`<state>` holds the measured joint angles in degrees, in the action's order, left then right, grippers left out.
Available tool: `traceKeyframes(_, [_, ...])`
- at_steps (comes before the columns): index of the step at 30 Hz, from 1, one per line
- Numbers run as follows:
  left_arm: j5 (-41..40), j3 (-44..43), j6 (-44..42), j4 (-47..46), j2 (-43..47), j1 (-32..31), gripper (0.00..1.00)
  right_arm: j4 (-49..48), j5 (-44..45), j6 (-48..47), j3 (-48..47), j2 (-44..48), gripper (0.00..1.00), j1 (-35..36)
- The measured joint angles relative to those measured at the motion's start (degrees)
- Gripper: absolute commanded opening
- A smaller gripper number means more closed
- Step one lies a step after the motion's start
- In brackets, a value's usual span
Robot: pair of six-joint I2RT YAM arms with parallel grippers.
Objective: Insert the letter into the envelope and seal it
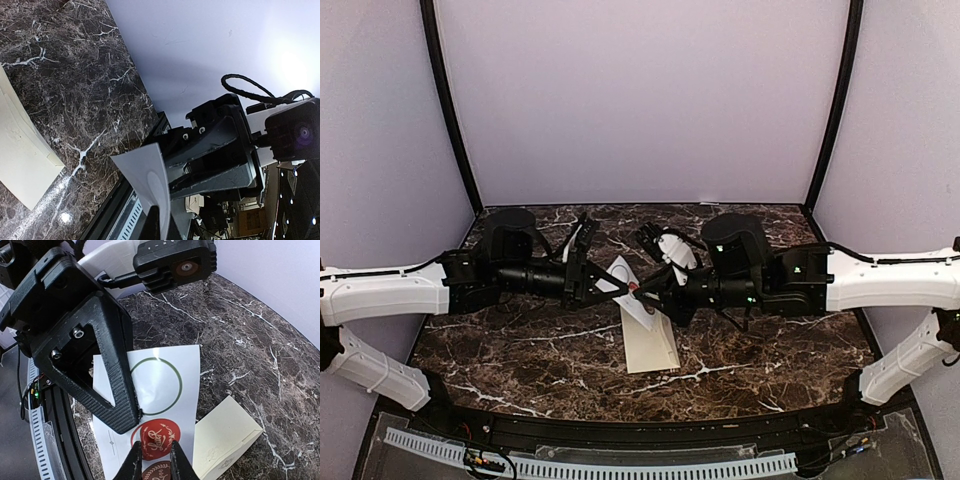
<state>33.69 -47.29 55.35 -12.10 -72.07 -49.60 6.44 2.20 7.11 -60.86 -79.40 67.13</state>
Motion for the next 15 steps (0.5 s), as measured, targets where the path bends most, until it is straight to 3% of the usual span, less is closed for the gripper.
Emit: traceKeyframes(15, [0.37,0.09,0.39,0.00,0.00,0.02,0.00,-0.22,-0.37,-0.68,-0.15,-0.04,0.05,0.00])
